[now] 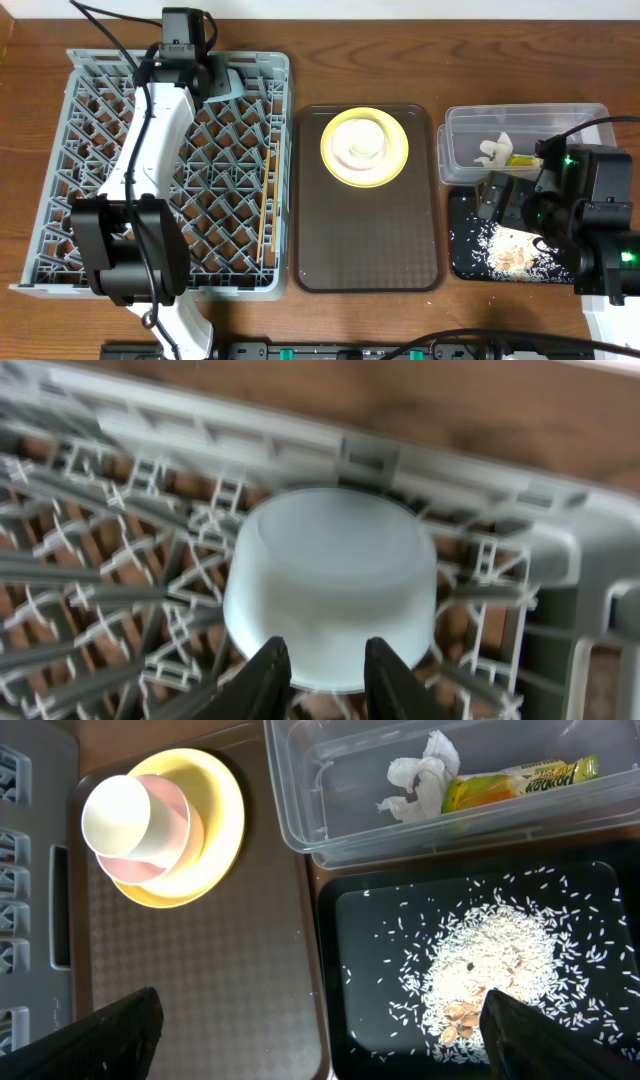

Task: Sort waste into correct bins and load items into the dishwasher
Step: 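Withdraw the left gripper from the rack toward the brown tray, then lower the left gripper onto the white cup atop the stack and close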

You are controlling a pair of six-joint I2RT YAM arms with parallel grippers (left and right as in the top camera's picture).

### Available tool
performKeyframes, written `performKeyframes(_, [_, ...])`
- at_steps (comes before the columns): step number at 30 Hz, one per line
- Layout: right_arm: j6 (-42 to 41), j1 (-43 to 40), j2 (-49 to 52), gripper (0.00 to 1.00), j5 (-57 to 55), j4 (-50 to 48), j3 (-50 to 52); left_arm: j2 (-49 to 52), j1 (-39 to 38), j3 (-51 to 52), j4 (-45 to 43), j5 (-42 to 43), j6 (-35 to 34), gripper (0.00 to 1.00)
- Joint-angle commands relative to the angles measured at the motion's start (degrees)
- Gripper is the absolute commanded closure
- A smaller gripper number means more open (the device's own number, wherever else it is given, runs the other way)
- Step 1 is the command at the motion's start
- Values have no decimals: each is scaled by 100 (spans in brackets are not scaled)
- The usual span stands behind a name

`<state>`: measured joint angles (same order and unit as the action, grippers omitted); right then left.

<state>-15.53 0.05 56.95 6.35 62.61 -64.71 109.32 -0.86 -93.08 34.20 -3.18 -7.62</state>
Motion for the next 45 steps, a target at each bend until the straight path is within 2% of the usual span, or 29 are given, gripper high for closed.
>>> performKeyframes(1, [-52,7,-4,1,-52,9,-9,-81,13,-59,240,715,52,73])
performKeyframes(5, [-52,7,-4,1,-52,9,-9,-275,-79,-59,619,2100,44,73])
performKeyframes(8, [-52,7,-4,1,-52,9,-9,-448,-356,-59,968,2645,28,72])
performKeyframes(11, [-52,7,-4,1,-52,9,-9,-544,-815,-59,1381,2675,31,64])
performKeyframes(14, [-52,7,-4,1,-52,9,-9,-549,-1421,-57,1685,2653,33,61])
performKeyframes(20, [-52,7,-4,1,-52,9,-9,-549,-2616,-48,1449,2623,31,53])
performKeyframes(24, [-52,7,-4,1,-52,9,-9,-546,-3335,-48,1121,1707,31,47])
performKeyframes(32, [-52,7,-4,1,-52,9,-9,-505,-4282,-46,979,-540,33,47])
performKeyframes(45, [-52,7,-4,1,-52,9,-9,81,-4332,0,468,-625,33,48])
